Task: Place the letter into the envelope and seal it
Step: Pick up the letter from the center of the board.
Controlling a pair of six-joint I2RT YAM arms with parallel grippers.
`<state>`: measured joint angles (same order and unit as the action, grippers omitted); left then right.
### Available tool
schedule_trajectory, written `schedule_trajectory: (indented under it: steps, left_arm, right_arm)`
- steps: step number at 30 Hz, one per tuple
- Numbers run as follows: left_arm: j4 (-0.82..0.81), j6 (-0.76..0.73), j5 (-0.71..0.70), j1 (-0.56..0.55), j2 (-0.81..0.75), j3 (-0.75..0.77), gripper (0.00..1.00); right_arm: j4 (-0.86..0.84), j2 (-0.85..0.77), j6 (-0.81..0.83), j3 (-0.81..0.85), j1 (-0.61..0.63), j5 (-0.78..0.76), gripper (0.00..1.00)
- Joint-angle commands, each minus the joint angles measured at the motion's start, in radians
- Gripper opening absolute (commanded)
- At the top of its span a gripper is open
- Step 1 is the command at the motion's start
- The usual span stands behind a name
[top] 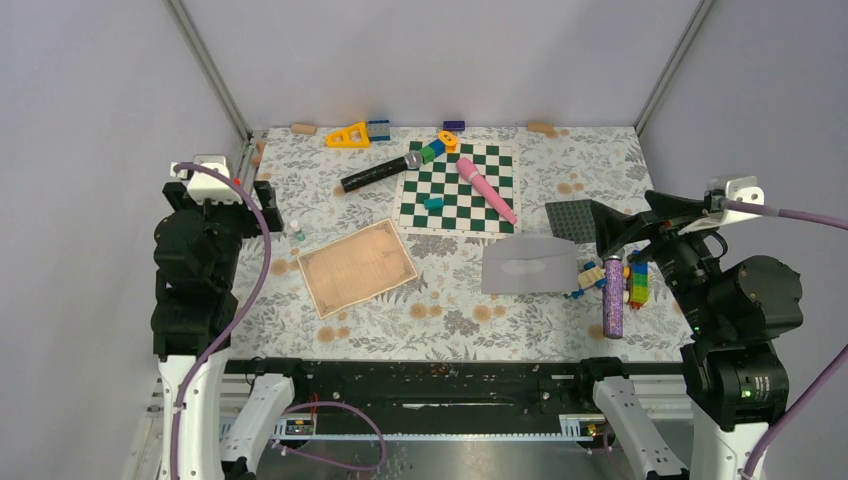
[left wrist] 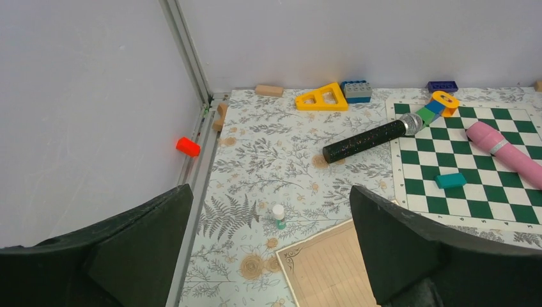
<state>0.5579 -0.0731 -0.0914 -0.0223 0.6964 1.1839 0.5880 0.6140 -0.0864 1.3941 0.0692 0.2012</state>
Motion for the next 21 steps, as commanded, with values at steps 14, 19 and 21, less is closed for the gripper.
schedule_trajectory:
  steps: [14, 19, 21]
  left_arm:
    - [-0.032, -0.08, 0.179, 0.007, -0.016, -0.081, 0.99]
    - [-0.027, -0.083, 0.275, 0.007, 0.01, -0.136, 0.99]
    - [-0.024, -0.08, 0.298, 0.007, 0.022, -0.142, 0.99]
  right_arm:
    - [-0.138, 0.023, 0.226, -0.221, -0.005, 0.392, 0.98]
    - [-0.27, 0.031, 0.157, -0.363, -0.005, 0.446, 0.98]
    - [-0.318, 0.045, 0.112, -0.415, -0.005, 0.485, 0.98]
